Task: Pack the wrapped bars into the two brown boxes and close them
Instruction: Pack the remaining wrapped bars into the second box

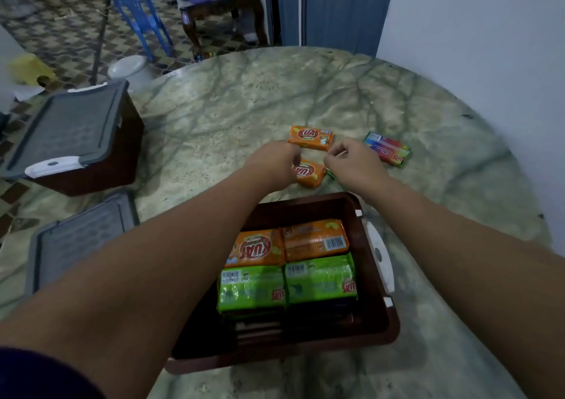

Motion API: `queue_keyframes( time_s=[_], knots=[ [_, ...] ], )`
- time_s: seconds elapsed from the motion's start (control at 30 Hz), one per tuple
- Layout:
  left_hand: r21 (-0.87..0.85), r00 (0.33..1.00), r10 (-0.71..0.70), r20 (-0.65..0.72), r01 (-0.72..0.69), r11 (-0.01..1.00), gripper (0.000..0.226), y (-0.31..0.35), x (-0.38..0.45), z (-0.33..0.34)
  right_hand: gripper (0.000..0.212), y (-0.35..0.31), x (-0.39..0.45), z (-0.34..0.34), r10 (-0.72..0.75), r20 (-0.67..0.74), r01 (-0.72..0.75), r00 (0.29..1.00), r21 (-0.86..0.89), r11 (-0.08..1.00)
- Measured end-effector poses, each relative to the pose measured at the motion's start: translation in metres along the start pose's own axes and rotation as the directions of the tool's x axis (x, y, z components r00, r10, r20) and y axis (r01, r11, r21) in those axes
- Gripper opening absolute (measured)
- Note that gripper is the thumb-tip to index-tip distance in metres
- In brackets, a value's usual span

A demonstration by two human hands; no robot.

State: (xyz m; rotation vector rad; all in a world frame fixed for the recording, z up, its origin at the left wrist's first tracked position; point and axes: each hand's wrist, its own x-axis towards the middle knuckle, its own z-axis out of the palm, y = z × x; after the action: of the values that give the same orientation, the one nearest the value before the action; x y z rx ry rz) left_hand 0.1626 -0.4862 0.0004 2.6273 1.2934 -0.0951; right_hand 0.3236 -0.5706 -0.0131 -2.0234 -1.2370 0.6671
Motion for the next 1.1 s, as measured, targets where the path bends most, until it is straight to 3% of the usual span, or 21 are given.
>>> queue_keyframes(
  time_s=[0.17,0.27,0.5,0.6,0.77,0.97,1.1],
  knots=[
    [0.234,0.988,0.050,0.149,-0.085,0.968,0.048,0.000,0.037,0.022,0.008,0.010,0.020,0.012,0.074,0.027,-0.076,0.997,0.056,0.996],
    [0.266,0.966,0.102,0.237,-0.165,0.950,0.063,0.004,0.050,0.037,0.008,0.014,0.032,0.015,0.088,0.039,-0.090,0.995,0.046,0.995],
    [0.305,0.971,0.074,0.228,-0.143,0.941,0.074,-0.006,0.065,0.048,0.014,0.014,0.067,0.020,0.040,0.051,-0.036,0.998,-0.080,0.996],
    [0.164,0.977,0.027,0.213,-0.063,0.984,0.088,-0.017,0.058,0.046,0.026,0.013,0.086,0.027,-0.011,0.038,0.018,0.999,-0.186,0.982],
    [-0.223,0.987,-0.144,0.075,0.157,0.962,0.063,-0.042,0.047,0.040,0.051,0.010,0.107,0.040,-0.111,0.149,0.164,0.983,-0.420,0.893],
    [-0.274,0.977,-0.212,0.038,0.214,0.938,0.062,-0.058,0.042,0.033,0.085,0.014,0.125,0.050,0.023,0.300,0.154,0.954,-0.554,0.818],
    [-0.270,0.978,-0.207,0.027,0.207,0.940,0.063,-0.058,0.040,0.035,0.085,0.017,0.126,0.060,0.073,0.252,0.101,0.965,-0.613,0.784]
  ],
)
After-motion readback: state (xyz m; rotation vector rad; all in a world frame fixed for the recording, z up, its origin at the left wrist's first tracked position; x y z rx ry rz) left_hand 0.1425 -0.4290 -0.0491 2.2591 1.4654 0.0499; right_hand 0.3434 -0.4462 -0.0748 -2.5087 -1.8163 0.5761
